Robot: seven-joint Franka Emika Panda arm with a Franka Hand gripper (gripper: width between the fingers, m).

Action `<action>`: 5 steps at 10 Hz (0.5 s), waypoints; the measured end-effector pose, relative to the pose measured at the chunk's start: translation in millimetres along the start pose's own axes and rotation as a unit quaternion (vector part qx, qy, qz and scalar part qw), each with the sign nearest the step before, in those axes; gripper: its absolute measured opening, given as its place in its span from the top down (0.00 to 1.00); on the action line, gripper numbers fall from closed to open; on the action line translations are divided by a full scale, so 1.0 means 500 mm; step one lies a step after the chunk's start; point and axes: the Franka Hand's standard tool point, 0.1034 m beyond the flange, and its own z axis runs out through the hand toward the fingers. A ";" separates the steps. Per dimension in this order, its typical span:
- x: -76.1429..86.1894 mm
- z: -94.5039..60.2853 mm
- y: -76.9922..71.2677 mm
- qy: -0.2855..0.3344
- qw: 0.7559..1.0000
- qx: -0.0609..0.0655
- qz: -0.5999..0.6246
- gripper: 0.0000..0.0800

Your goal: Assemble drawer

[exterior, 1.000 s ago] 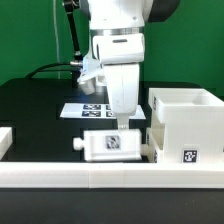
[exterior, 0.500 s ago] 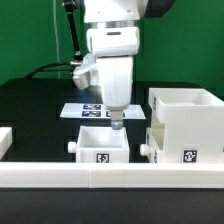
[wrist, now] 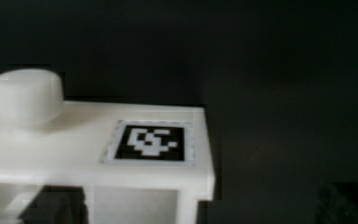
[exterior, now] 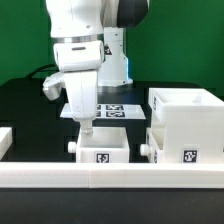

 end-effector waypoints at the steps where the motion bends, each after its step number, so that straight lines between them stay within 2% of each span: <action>1: 0.009 0.007 -0.002 0.001 1.000 0.003 0.003 0.19; 3: 0.018 0.015 -0.004 0.003 1.000 0.006 0.002 0.19; 5: 0.023 0.037 -0.012 0.008 1.000 0.015 0.001 0.19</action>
Offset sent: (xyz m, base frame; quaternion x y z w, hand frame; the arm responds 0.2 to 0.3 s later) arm 0.0034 0.0117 -0.0108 0.0028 0.0087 0.0116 0.9999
